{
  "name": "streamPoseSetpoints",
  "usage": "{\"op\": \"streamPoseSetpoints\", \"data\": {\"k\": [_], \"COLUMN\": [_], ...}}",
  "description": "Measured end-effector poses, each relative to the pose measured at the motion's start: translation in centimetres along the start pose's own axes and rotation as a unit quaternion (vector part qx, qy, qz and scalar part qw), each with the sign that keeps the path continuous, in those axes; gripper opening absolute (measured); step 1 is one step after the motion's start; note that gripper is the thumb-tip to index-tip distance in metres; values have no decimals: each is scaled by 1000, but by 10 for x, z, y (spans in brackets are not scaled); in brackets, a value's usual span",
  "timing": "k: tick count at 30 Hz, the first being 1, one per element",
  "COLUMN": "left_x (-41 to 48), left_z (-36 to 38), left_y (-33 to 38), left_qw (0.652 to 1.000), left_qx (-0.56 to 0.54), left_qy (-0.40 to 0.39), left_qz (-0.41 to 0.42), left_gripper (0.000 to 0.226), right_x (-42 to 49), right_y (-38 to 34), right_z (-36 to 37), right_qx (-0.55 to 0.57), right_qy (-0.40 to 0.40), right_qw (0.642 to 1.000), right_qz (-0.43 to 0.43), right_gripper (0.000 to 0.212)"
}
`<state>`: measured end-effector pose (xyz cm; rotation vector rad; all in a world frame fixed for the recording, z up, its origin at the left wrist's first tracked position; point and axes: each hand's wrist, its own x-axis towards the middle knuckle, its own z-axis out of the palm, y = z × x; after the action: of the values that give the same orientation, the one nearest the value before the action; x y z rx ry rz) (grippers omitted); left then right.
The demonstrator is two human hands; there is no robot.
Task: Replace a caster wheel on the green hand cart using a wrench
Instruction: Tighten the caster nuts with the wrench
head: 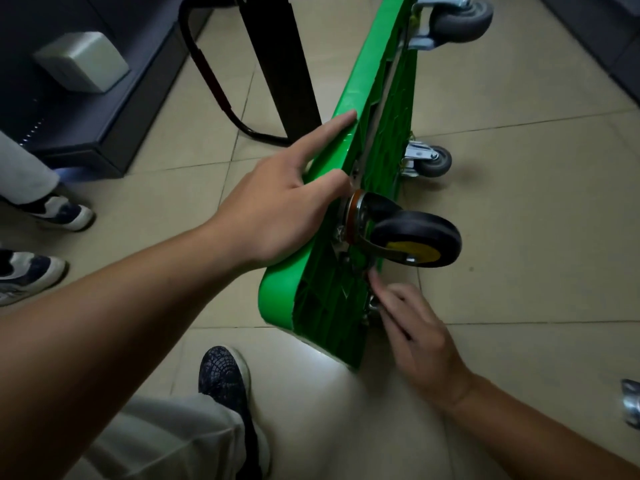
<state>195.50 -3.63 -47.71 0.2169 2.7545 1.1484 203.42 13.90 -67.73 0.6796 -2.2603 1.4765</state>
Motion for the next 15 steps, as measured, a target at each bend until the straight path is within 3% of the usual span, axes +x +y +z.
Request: {"op": "streamPoseSetpoints", "data": {"k": [6, 11, 15], "left_x": [0, 0, 0], "left_z": [0, -1, 0], "left_y": [-3, -4, -2], "left_qw": [1000, 1000, 1000], "left_qx": [0, 10, 11], "left_qy": [8, 17, 20], "left_qz": [9, 17, 18], "left_gripper": [65, 64, 64], "right_x": [18, -3, -15], "right_y": [38, 35, 23], "right_z": [4, 32, 47], "right_qx": [-35, 100, 159], "right_qy": [-73, -90, -35], "right_qw": [991, 990, 987], "right_qz": [-106, -36, 9], "right_gripper": [57, 57, 52]}}
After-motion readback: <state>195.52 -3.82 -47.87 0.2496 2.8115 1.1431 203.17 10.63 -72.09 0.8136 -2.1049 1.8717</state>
